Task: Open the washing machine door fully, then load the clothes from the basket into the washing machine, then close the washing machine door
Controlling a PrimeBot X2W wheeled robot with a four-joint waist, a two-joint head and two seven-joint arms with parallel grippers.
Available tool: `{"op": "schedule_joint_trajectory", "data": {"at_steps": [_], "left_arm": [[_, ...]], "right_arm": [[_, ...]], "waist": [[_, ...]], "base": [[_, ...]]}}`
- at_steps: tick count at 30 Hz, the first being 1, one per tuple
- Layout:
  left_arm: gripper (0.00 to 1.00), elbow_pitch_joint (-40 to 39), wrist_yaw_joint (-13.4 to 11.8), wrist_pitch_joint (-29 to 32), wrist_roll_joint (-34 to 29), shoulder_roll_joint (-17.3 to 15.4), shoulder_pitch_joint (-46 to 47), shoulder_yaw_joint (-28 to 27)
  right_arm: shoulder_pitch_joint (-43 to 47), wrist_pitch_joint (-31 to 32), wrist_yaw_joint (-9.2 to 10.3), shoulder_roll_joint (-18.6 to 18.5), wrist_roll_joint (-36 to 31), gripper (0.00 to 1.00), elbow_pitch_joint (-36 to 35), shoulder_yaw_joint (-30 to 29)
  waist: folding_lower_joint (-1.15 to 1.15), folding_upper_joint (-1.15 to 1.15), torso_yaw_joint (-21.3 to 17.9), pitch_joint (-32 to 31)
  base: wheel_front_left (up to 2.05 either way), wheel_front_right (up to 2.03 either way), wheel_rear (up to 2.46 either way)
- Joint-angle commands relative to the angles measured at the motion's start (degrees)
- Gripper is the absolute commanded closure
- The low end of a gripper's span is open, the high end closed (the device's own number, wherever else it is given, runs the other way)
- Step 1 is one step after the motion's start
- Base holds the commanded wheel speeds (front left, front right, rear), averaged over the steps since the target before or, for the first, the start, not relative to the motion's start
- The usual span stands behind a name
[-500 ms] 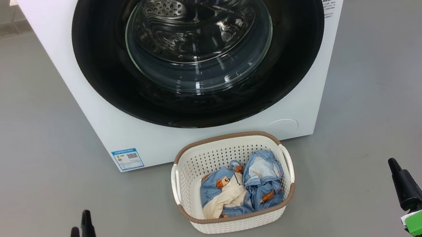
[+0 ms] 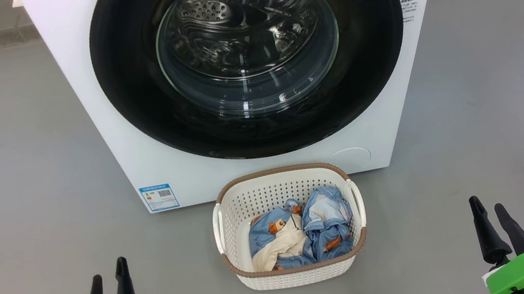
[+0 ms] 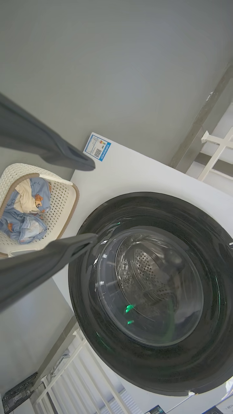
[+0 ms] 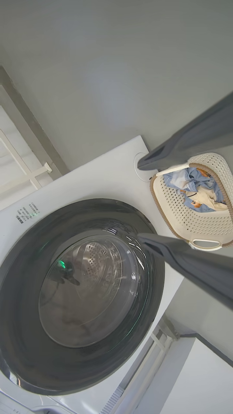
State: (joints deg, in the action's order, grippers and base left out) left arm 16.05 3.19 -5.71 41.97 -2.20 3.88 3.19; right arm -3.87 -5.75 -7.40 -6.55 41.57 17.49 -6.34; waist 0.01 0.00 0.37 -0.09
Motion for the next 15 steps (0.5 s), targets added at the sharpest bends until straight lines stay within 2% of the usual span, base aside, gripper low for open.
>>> {"op": "schedule_joint_trajectory", "data": {"at_steps": [1, 15], "left_arm": [[0.0, -1.9, -0.5, -0.8, -2.0, -1.2, 2.5, -0.9], [0.0, -1.7, -1.0, -3.3, -13.2, -1.3, 3.0, 0.9]], "right_arm": [[-2.7, -0.9, -0.05, -0.5, -2.2, 0.0, -1.7, 0.8], [-3.6, -2.9, -0.06, -0.1, -13.6, 0.0, -1.8, 3.7]], "waist": [[0.0, 0.0, 0.0, 0.0], [0.0, 0.0, 0.2, -0.1]], "base": [[0.0, 0.0, 0.0], [0.0, 0.0, 0.0]]}}
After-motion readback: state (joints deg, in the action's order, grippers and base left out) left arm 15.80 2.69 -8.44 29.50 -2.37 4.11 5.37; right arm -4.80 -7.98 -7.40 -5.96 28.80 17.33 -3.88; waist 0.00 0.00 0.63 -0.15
